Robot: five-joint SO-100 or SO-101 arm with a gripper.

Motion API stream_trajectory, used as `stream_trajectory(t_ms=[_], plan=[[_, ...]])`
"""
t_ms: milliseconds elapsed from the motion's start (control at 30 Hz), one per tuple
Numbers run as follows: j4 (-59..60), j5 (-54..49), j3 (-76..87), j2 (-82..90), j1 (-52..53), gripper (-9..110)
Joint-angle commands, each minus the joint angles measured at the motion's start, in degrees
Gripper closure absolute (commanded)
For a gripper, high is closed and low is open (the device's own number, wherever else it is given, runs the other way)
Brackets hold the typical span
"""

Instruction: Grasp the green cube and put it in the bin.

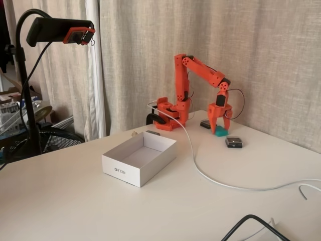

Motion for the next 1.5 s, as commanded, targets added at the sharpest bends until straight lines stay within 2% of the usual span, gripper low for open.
stream_trajectory(t_ms=[0, 300, 433, 667, 1200, 1467], plan=[[-0.18, 0.18, 0.09, 0.44, 0.18, 88], [-0.26, 0.35, 0.26, 1.14, 0.70, 99], [-0.88, 0.35, 0.35, 1.67, 0.79, 110], [-1.41, 0.44, -0.09, 2.37, 2.11, 110], [-10.90, 0.44, -6.24, 8.17, 6.94, 110], [-6.94, 0.44, -13.27, 13.62, 15.38, 110]])
